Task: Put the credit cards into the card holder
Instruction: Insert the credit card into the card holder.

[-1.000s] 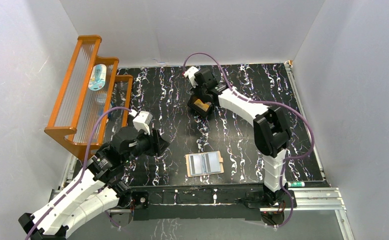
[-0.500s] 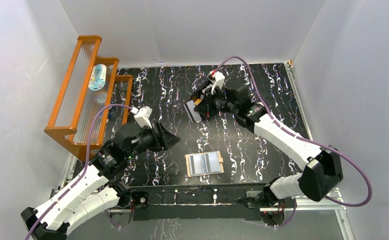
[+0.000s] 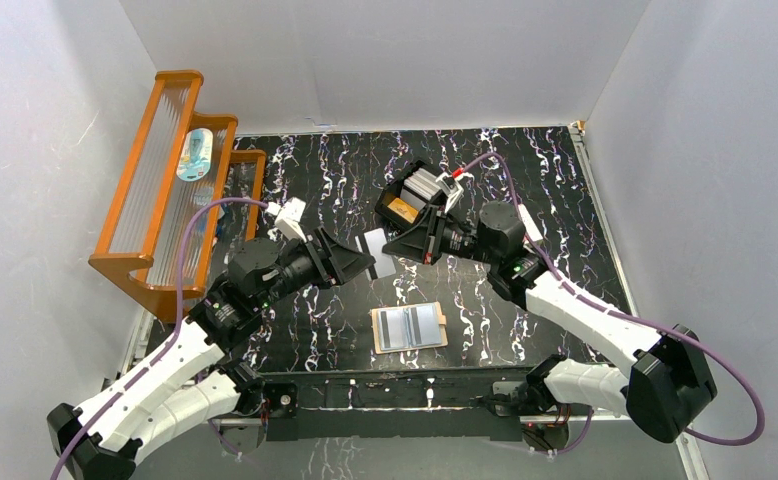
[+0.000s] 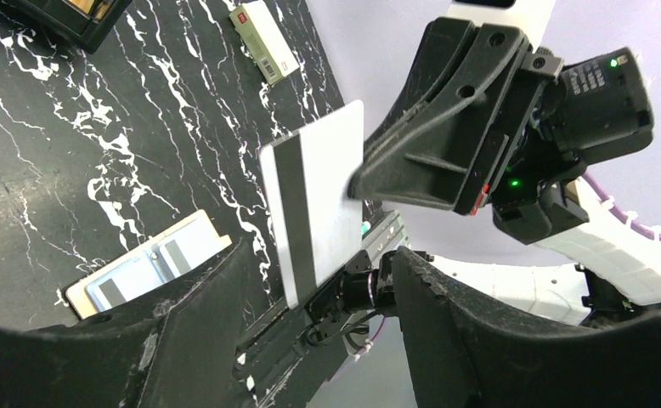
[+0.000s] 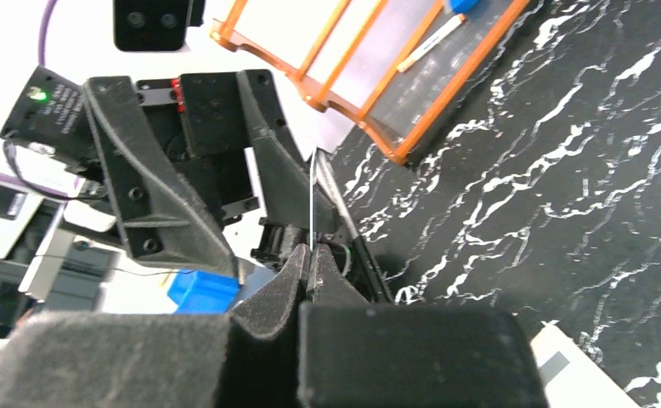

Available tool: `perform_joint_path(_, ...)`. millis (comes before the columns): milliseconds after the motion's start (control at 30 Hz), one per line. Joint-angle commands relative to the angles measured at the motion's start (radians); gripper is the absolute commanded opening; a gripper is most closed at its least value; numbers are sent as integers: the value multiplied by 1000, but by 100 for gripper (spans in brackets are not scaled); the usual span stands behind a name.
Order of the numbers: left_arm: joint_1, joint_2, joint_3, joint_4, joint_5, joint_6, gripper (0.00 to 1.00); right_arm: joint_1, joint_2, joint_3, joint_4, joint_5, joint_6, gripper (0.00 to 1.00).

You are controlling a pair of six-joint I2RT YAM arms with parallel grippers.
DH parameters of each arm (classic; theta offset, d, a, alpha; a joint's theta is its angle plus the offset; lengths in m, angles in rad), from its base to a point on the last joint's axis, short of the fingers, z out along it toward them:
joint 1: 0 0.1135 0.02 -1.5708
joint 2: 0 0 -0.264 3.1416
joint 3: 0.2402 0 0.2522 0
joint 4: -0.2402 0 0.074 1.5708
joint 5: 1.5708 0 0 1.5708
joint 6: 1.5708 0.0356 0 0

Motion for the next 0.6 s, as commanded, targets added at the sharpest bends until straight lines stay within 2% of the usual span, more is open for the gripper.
perform_joint_path(0,-4,12,14,57,3,-10,61,10,-38,-40,220,-41,146,0)
perform_joint_path(100,-4,24,12,68,16,-15,59,14,-43,-55,233,-38,158,0)
perform_joint_path(233,-4,15,-2,100,25,-24,46,15,-42,-75,230,-38,162,0)
perform_joint_path(300,-4,9,-5,100,21,-28,34,14,-42,-80,208,-35,157,1)
perform_joint_path(367,-4,3,-14,109,19,-33,7,13,-46,-83,171,-31,149,6)
perform_joint_path(400,-4,-1,-21,115,21,-38,0,14,-50,-87,155,-28,143,10)
perform_joint_path(567,-4,20,-32,105,37,-44,0,15,-105,-79,-29,47,54,36)
